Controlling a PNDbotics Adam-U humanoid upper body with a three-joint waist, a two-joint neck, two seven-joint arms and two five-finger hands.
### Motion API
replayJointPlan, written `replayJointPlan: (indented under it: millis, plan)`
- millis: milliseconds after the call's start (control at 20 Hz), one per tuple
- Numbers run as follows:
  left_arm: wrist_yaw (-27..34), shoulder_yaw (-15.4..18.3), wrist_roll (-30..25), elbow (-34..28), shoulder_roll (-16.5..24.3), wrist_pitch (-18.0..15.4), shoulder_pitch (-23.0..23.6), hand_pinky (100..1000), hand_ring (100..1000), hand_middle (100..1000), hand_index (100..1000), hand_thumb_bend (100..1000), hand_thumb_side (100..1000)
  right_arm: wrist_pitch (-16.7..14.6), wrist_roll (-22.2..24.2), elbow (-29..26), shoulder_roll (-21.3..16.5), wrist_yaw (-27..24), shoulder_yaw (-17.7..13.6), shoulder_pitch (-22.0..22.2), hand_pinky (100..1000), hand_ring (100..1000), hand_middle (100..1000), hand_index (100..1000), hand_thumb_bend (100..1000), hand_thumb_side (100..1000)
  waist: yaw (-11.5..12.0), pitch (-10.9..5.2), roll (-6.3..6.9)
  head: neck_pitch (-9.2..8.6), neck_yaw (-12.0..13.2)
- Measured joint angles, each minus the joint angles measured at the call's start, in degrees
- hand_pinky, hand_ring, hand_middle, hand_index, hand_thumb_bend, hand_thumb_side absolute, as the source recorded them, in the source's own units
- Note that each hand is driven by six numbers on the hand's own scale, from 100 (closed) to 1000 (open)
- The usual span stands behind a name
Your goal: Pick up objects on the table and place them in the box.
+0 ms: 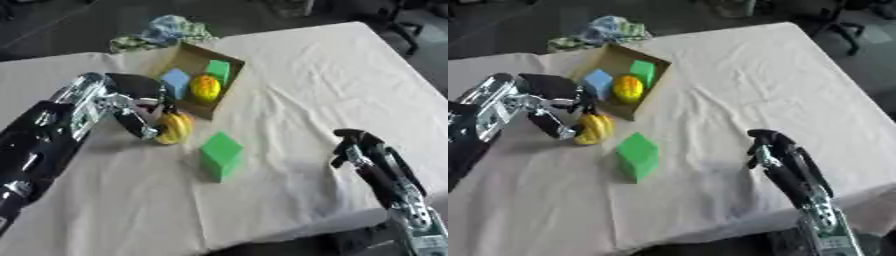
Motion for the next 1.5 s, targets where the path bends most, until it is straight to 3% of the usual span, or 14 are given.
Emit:
replayJointPlan:
  millis: [150, 250, 450, 550, 700, 1100, 1500]
  plan:
    - [-0.5, 3.3, 3.3, -2.6, 0.3, 3.1, -2.7, 657, 523, 502, 629, 100, 231, 0.0, 0.0, 0.1, 0.0, 0.0, 0.0, 0.1, 514, 415, 470, 748, 100, 580, -0.1, 0.00, 0.00, 0.00, 0.0]
    - [-3.3, 5.8, 8.2, -1.9, -0.5, 6.6, -3.9, 665, 537, 515, 646, 100, 222, 0.0, 0.1, 0.1, 0.0, 0.0, 0.0, 0.1, 514, 415, 470, 748, 100, 583, -0.4, 0.00, 0.00, 0.00, 0.2]
    - [-12.4, 9.3, 19.5, 4.5, -4.3, 12.6, -4.7, 699, 600, 587, 707, 100, 233, 0.1, 0.4, 0.3, 0.1, 0.0, 0.4, 0.0, 515, 415, 469, 748, 100, 587, -1.1, 0.00, -0.02, 0.00, 0.7]
    - [-16.9, 10.3, 23.4, 8.0, -6.0, 14.0, -4.7, 707, 615, 607, 723, 100, 209, 0.2, 0.5, 0.3, 0.1, 0.0, 0.4, 0.0, 515, 415, 469, 748, 100, 588, -1.2, 0.00, -0.02, 0.00, 0.8]
    - [-21.9, 11.6, 26.9, 12.0, -7.4, 15.2, -4.6, 717, 641, 649, 761, 100, 243, 0.2, 0.7, 0.3, 0.2, 0.0, 0.6, -0.4, 515, 415, 469, 748, 100, 585, -1.4, 0.00, -0.02, 0.00, 0.9]
    - [-26.9, 13.9, 31.3, 16.9, -8.8, 17.6, -4.1, 759, 715, 771, 868, 100, 261, 0.1, 0.9, 0.5, 0.5, 0.0, 0.7, -0.4, 515, 415, 469, 748, 100, 587, -1.5, 0.00, -0.02, 0.00, 0.9]
    - [-24.5, 13.2, 26.4, 14.1, -6.6, 15.4, -4.4, 826, 793, 878, 929, 208, 302, 0.1, 0.9, 0.6, 0.5, 0.0, 0.7, -0.4, 515, 415, 469, 748, 100, 583, -0.9, 0.00, -0.02, 0.00, 0.3]
